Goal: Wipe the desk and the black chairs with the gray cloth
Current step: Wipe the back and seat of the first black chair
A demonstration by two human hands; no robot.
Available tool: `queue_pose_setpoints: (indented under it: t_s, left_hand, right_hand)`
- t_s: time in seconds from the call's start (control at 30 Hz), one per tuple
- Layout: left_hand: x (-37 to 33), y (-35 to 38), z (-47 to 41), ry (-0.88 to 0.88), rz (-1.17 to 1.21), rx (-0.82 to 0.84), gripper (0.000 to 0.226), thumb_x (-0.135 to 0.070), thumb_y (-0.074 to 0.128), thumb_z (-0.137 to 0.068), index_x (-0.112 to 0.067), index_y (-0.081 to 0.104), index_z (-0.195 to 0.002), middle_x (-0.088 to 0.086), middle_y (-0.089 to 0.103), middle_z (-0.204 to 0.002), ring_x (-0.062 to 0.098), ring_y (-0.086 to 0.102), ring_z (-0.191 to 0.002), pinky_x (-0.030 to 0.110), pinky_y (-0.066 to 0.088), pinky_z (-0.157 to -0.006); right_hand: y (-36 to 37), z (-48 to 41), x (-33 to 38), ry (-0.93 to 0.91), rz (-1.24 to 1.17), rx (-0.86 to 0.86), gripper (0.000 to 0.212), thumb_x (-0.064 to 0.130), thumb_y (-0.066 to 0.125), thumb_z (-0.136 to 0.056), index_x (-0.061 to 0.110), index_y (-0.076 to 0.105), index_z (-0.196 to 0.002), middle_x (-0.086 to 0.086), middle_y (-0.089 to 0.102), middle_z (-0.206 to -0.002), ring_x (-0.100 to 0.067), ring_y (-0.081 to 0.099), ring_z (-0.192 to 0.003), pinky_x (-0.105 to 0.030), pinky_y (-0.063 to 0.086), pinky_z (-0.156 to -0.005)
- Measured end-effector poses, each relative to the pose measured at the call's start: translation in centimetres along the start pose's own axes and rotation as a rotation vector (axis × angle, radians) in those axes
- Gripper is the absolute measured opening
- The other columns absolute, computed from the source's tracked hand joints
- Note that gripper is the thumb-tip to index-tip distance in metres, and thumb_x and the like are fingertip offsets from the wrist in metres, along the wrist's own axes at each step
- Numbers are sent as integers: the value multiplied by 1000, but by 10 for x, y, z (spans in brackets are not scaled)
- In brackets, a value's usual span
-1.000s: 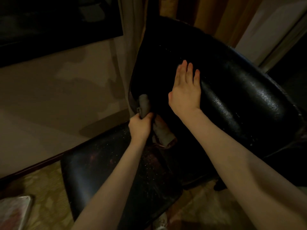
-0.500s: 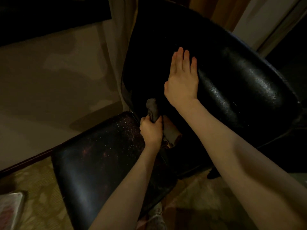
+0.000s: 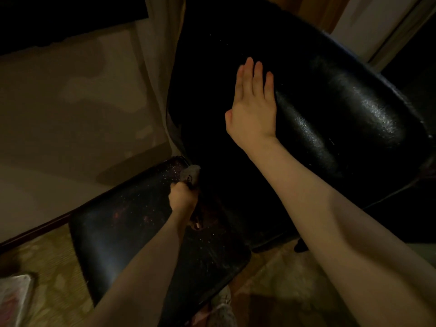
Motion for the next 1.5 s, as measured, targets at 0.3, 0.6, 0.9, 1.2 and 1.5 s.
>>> queue_pose_setpoints:
  t_s: [0.3, 0.6, 0.9, 1.2, 1.5]
  left_hand:
    - [-75, -75, 26, 165, 331, -71, 30, -25, 59, -90, -5, 62, -112, 8, 59, -95, 23, 56, -92, 29, 41, -73]
    - [-136, -115, 86, 282, 734, -60, 35, -22, 64, -87, -10, 57, -118, 1, 62, -103, 18, 58, -100, 25, 45, -81]
    - [-219, -87, 182, 502, 897, 197, 35, -18, 67, -81, -26, 45, -107, 7, 63, -110, 21, 62, -100, 40, 51, -92]
    - [-188, -51, 192, 550, 732, 240, 52, -16, 62, -87, -21, 41, -134, -6, 53, -107, 7, 51, -98, 20, 40, -86]
    - [-90, -6, 161, 338, 617, 258, 54, -13, 61, -87, -17, 39, -137, 6, 58, -120, 19, 54, -111, 23, 38, -92]
  right_hand:
    - [-6, 3, 0, -25, -97, 111, 76, 39, 34, -96, -5, -3, -147, -25, -2, -155, -35, 2, -144, -46, 1, -116]
    - [-49, 104, 20, -77, -547, -129, 66, 29, 49, -79, 1, 42, -138, -18, 38, -146, -28, 37, -136, -47, 20, -116]
    - [-97, 134, -86, 249, -232, -398, 55, 12, 52, -75, 12, 48, -131, -8, 57, -129, -27, 43, -120, -49, 23, -103]
    - [-62, 167, -79, 173, -232, -448, 36, 15, 47, -77, 7, 69, -104, -7, 70, -102, -23, 47, -92, -38, 33, -81]
    - [-4, 220, -5, 118, -337, -357, 38, 13, 44, -74, 9, 72, -99, -5, 71, -100, -22, 46, -93, -40, 34, -83]
Point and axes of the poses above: each hand's wrist, its own z-axis away from the middle knuckle, its own y-axis out of the palm, x = y × z, the point moved 8 cm from there along -z, towards the middle knuckle
